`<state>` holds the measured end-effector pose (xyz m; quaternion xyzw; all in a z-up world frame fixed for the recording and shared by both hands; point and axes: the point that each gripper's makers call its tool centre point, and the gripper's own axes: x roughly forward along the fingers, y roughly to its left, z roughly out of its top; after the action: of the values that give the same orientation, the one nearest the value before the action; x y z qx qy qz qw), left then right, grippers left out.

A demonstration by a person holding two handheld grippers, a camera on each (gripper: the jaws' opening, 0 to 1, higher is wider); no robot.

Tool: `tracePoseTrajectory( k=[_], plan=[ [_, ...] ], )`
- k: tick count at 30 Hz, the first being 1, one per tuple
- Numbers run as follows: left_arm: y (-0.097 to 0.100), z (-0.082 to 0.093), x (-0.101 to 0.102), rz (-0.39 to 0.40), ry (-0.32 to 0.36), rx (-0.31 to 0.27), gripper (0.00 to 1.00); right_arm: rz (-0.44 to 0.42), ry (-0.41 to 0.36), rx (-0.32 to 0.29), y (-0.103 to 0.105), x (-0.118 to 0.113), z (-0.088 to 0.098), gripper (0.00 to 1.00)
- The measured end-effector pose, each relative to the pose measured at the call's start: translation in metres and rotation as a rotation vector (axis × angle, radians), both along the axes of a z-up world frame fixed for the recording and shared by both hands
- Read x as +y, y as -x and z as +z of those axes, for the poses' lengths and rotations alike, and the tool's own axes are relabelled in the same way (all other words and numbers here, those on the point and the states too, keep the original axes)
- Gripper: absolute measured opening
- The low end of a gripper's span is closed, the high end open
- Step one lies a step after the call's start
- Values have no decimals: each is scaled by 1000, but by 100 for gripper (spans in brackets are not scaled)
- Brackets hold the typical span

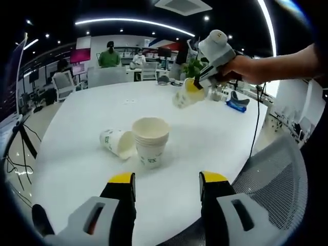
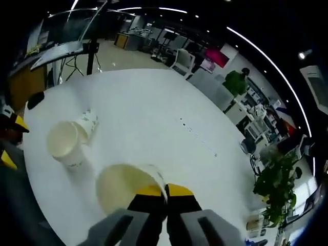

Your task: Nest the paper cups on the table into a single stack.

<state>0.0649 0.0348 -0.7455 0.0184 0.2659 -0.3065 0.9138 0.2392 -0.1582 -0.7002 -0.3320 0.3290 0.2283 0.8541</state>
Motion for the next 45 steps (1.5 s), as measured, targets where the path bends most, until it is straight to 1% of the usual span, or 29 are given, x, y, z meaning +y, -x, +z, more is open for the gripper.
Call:
tracePoseTrajectory(
  k=[2,6,7,12,15,17,20,22,23,24,25,27,28,30,36,40,42,45],
  plan=[
    [-1,-1,1,3,-2,-2,49,23,-1,12,-1,4,-1,0],
    [-3,-2,2,7,-8,-5,49,60,-16,28,3,16,6,0],
    [-3,-2,2,7,-9,-6,49,73,-13,29,6,19,10,0],
    [-3,-2,3,12,-16,-10,49,114,-34,55,8,33,15,0],
    [-4,-1,4,17,-16,-14,49,149,-41,73,14,46,20,0],
    [-3,0,4,19,-19,-17,49,166,-59,90,18,55,22,0],
    [-4,2,4,25,-20,-22,50,209,-64,96,22,69,29,0],
    [-4,3,4,27,-22,-24,50,227,-85,119,25,77,32,0],
    [-4,4,4,27,-23,-25,50,233,-111,137,27,83,34,0],
    [-4,4,4,27,-23,-26,51,246,-120,156,30,87,35,0],
    [-4,4,4,23,-23,-26,52,275,-114,183,33,93,34,0],
    [-4,5,3,23,-27,-28,56,317,-78,183,37,100,34,0],
    [-4,5,3,22,-29,-29,56,337,-67,192,39,103,33,0],
    [-3,5,4,25,-37,-31,56,349,-69,205,43,112,30,0],
    [-4,5,6,38,-34,-30,56,402,-39,244,52,123,20,0],
    [-4,4,5,32,-39,-31,56,430,-26,286,58,128,11,0],
    [-5,2,5,27,-42,-32,56,441,-25,299,62,133,10,0],
    [-4,2,4,26,-46,-30,56,457,-22,317,61,139,6,0]
  ],
)
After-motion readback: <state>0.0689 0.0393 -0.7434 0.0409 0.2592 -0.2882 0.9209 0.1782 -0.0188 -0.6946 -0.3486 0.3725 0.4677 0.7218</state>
